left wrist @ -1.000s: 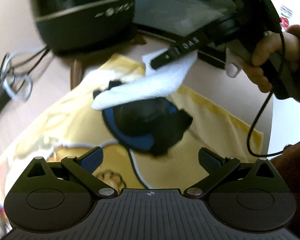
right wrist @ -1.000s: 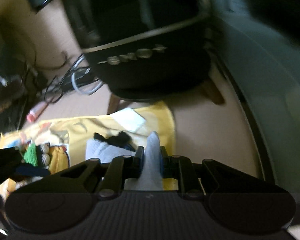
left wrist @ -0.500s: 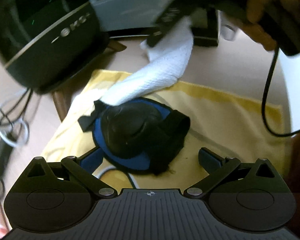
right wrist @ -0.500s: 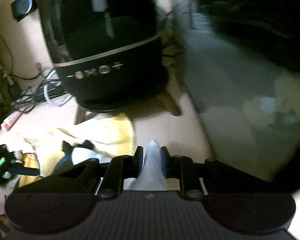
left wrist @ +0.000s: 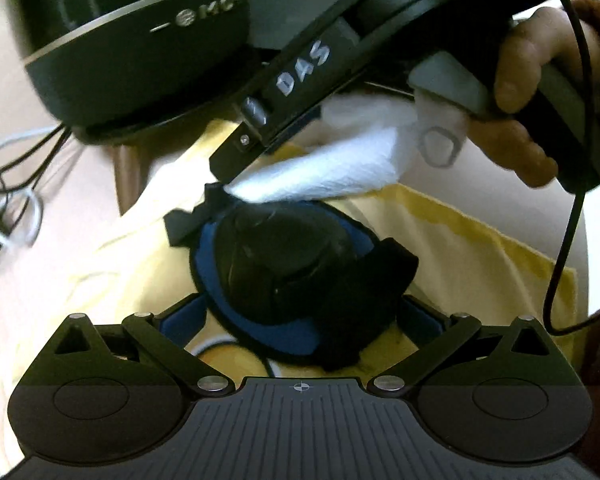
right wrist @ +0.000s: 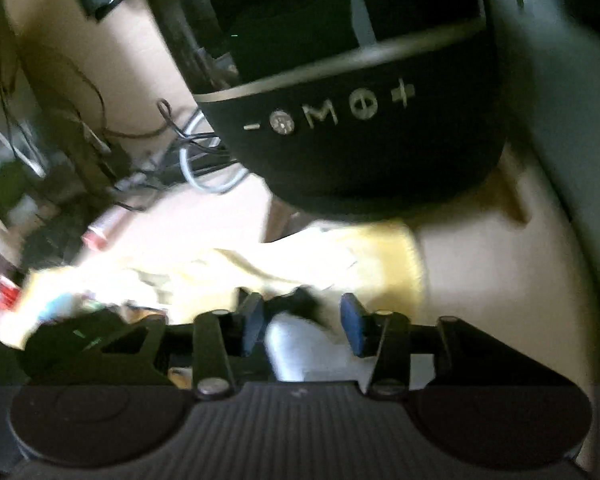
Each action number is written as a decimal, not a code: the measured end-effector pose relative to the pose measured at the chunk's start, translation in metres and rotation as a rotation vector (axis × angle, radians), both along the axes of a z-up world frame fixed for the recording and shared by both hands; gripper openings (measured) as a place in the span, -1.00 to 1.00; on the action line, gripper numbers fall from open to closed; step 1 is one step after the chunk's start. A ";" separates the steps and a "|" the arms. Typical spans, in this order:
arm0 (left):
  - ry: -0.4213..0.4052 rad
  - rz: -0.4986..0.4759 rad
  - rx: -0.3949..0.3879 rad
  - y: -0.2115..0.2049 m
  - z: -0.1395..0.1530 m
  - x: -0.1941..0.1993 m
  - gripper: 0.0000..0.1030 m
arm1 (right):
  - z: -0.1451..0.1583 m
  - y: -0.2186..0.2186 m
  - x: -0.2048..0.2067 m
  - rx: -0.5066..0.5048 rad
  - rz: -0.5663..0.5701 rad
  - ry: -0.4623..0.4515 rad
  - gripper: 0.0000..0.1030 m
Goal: Clean container
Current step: 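Rub the tissue in the right tool over the mask's blue-trimmed cup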
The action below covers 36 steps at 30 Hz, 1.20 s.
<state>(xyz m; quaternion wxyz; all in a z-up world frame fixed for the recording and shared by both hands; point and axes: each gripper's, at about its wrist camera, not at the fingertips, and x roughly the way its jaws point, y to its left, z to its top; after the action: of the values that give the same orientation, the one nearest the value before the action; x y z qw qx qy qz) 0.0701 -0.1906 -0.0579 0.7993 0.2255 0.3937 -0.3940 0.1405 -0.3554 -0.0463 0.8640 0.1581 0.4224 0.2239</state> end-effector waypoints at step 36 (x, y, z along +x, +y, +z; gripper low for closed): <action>0.105 0.078 -0.151 0.022 0.019 0.011 1.00 | -0.037 -0.014 -0.037 0.658 -0.068 0.304 0.77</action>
<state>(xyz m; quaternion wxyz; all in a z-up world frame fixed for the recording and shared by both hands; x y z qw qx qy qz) 0.0808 -0.1684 -0.0393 0.8070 0.1282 0.4127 -0.4025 0.1032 -0.3693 -0.0836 0.7011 0.4732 0.4460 0.2926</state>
